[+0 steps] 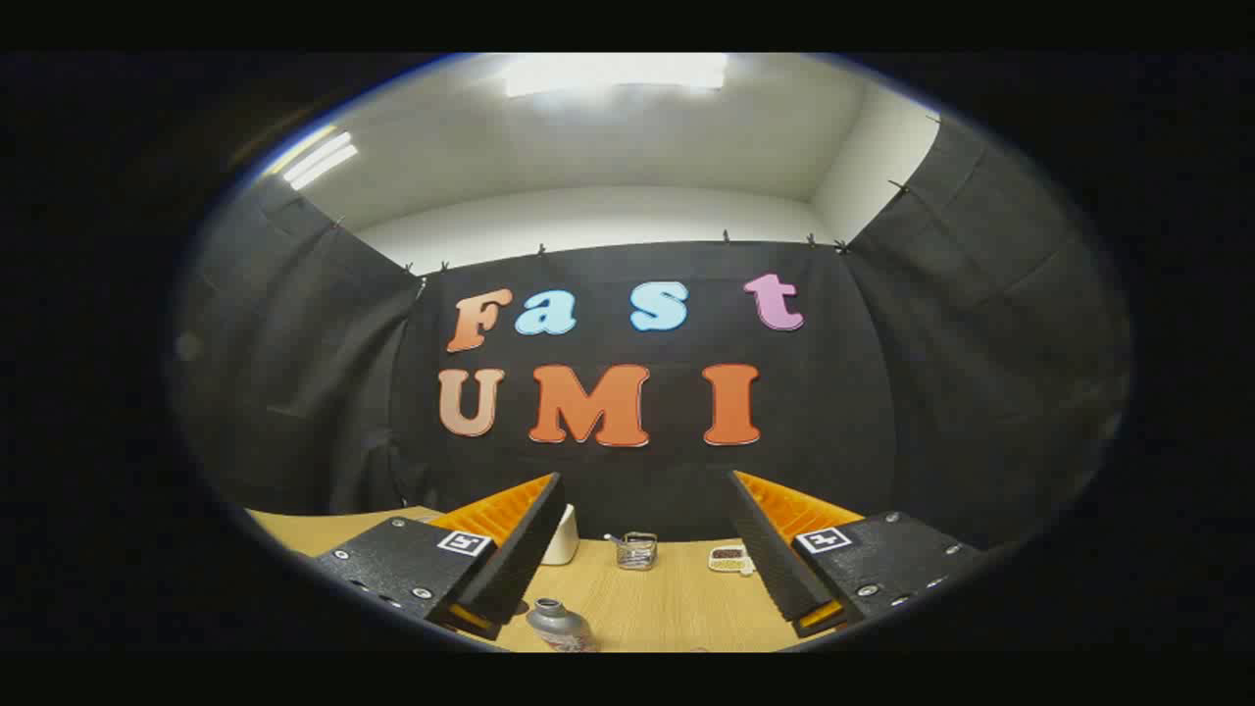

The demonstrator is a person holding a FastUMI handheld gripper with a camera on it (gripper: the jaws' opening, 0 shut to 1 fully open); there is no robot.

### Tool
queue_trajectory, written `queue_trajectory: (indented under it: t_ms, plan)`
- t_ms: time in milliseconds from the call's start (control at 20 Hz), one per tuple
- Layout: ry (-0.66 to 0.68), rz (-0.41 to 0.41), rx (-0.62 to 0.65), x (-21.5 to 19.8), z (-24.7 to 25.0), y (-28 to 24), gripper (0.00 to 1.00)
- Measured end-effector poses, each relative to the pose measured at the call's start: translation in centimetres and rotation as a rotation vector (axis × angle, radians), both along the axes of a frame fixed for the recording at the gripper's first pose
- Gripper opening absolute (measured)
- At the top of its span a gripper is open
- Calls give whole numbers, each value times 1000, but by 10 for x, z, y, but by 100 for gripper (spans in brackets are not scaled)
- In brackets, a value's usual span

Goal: Take the bottle from table, then pour the juice into the cup, finally place the bottle on the coaster

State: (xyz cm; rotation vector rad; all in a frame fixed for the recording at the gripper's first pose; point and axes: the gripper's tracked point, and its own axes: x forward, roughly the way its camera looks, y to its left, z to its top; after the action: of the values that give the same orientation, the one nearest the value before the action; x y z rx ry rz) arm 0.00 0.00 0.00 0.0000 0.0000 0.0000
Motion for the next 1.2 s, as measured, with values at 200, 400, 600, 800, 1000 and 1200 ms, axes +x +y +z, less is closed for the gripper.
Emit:
queue_trajectory:
  t_ms: [200, 400, 600, 800, 1000, 1200]
  plan:
    - [-8, 7, -8, -2, 6, 4, 97]
    - [-11, 27, -6, -4, 7, 15, 97]
    - [-17, 60, 4, -8, 9, 27, 97]
    - [-20, 64, 5, -6, 11, 30, 97]
    - [11, 79, 44, -5, -1, 35, 97]
    - [43, 82, 66, -7, -22, 37, 97]
